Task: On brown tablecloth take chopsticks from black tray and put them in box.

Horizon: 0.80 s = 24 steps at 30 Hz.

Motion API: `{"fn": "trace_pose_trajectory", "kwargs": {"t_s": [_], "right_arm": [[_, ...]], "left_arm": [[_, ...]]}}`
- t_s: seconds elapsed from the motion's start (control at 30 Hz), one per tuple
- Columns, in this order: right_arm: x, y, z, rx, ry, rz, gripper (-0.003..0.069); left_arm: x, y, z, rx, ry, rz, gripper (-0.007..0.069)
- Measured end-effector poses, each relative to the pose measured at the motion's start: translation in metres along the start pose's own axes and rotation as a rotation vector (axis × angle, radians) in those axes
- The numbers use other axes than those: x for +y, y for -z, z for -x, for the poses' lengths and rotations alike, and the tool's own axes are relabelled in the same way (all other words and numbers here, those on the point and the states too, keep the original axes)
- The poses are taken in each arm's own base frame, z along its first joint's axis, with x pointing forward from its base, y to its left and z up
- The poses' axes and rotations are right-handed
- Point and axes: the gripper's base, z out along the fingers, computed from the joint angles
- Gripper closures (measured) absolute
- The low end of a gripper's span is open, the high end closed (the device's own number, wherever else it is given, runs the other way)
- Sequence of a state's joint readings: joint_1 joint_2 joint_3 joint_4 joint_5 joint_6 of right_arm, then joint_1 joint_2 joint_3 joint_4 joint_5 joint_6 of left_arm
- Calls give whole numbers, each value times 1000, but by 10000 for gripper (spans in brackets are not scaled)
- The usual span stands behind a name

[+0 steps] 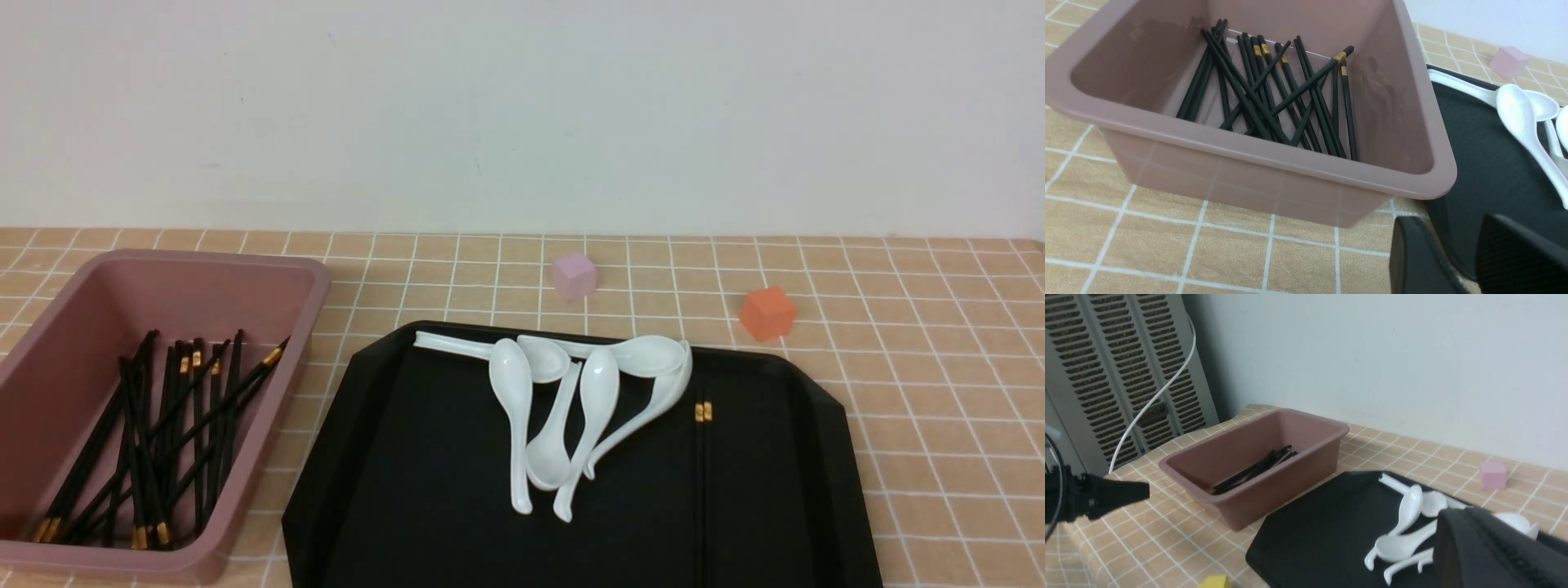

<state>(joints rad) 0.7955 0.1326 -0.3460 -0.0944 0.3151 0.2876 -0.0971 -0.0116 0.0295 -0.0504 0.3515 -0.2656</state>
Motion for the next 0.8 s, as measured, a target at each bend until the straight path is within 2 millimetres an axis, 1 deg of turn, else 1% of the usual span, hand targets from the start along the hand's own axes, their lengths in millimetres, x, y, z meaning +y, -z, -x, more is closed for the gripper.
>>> {"fn": "trace_pose_trajectory", "kwargs": {"t_s": [0.13,0.67,0.8], "right_arm": [[-1,-2,-7,22,-4,-5,653],[-1,-2,-6,4,11,-5,639],[-2,-3,-8,4,24,-8,635]], "left_arm": [[0,0,0,0,0,0,385],[0,0,0,0,0,0,385],[0,0,0,0,0,0,385]]}}
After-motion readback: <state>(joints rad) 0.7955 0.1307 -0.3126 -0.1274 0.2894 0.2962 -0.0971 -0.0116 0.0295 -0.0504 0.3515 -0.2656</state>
